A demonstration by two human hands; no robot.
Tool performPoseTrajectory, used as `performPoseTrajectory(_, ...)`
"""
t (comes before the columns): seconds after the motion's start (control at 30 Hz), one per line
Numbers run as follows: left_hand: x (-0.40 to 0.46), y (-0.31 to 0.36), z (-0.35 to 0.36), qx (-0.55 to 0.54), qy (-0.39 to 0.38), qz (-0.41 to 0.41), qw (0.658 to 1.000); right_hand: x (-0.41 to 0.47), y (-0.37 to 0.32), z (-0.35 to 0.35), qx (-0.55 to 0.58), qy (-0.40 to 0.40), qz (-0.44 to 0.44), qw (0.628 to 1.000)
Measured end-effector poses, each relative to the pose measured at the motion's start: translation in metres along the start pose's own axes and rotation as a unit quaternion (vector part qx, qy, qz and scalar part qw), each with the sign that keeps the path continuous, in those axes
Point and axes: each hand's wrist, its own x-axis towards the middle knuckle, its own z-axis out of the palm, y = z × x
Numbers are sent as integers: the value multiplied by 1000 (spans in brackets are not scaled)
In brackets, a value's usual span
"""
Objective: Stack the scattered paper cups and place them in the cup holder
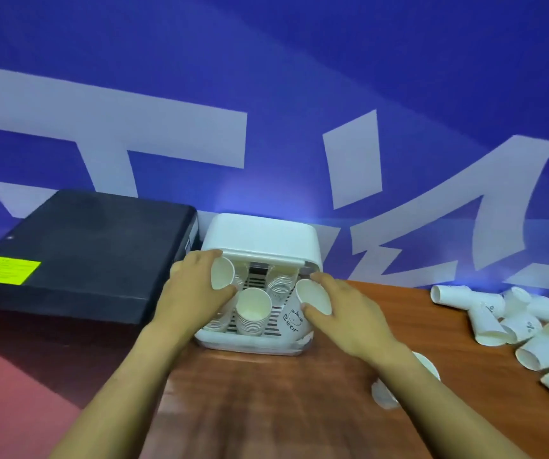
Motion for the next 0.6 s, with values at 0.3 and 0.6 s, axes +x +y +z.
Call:
performPoseTrajectory(0.3, 19, -24, 8, -1, -9, 40, 999, 38, -31, 32, 52, -32, -27, 998)
performPoseTrajectory(0.6, 40, -42, 31, 52, -40, 67, 996, 62, -37, 58, 20, -48, -25, 998)
